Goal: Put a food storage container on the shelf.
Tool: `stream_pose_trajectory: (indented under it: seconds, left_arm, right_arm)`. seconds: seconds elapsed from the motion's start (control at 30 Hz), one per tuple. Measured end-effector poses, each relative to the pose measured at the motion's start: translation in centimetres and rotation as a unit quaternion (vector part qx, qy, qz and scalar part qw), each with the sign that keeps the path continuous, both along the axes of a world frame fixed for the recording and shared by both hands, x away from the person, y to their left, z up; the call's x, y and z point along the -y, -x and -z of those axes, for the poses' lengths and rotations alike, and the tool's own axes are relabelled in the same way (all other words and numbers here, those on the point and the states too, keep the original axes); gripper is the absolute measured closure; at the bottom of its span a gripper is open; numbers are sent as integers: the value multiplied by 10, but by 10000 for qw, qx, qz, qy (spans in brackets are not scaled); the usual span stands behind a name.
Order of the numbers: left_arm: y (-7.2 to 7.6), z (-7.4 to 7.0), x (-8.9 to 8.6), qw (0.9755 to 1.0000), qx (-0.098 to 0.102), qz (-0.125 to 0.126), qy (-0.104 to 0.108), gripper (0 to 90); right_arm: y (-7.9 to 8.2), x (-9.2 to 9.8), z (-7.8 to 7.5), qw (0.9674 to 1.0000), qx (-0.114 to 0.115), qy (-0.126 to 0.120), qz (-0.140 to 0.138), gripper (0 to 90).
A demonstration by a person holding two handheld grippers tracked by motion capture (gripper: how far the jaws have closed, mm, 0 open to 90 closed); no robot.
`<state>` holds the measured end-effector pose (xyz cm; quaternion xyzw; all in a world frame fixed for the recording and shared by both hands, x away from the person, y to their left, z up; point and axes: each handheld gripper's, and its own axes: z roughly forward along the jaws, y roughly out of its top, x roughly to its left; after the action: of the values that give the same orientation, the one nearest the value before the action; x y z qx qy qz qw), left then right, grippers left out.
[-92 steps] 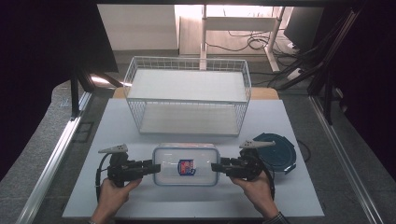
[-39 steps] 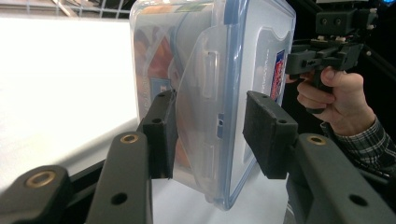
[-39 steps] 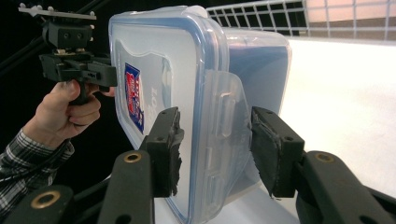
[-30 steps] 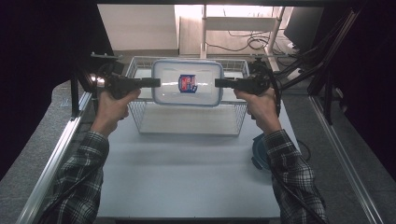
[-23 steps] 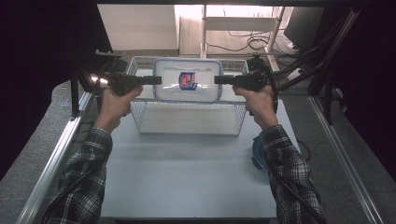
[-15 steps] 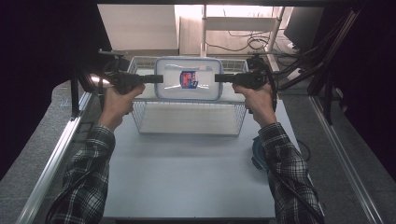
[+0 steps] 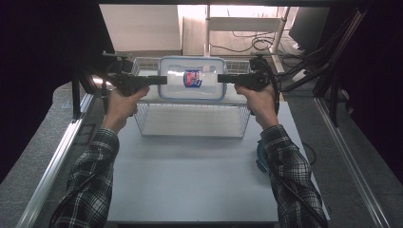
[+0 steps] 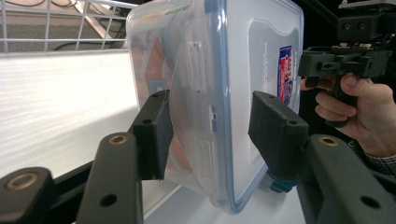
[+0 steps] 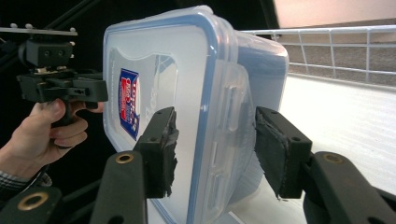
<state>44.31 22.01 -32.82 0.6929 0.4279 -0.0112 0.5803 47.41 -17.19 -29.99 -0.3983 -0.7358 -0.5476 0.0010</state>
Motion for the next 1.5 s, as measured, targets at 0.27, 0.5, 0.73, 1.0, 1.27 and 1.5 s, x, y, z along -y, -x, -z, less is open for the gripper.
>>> stream_pose_trajectory:
  seconds: [0.27,0.5,0.73,1.0,1.27,1.5]
  left_arm:
    - [-1,0,1,9999,24,-67,-85,477]
    - [-1,5,4,9994,5,-92,-339,496]
    - [1,7,2,9993,2,-36,-371,519]
    - [0,6,3,9992,41,-150,-371,479]
    - [-2,2,3,9981,96,-446,-403,437]
    - [-2,-1,4,9977,131,-485,-455,451]
  right_arm:
    - [-1,-3,0,9999,64,102,68,463]
    - [-2,-3,4,9997,-48,168,147,417]
    - [-2,-7,0,9991,46,332,245,398]
    - [1,-16,-3,9942,447,828,519,358]
    - [2,-18,-1,9945,432,840,464,445]
    - [4,-19,-3,9942,470,827,499,534]
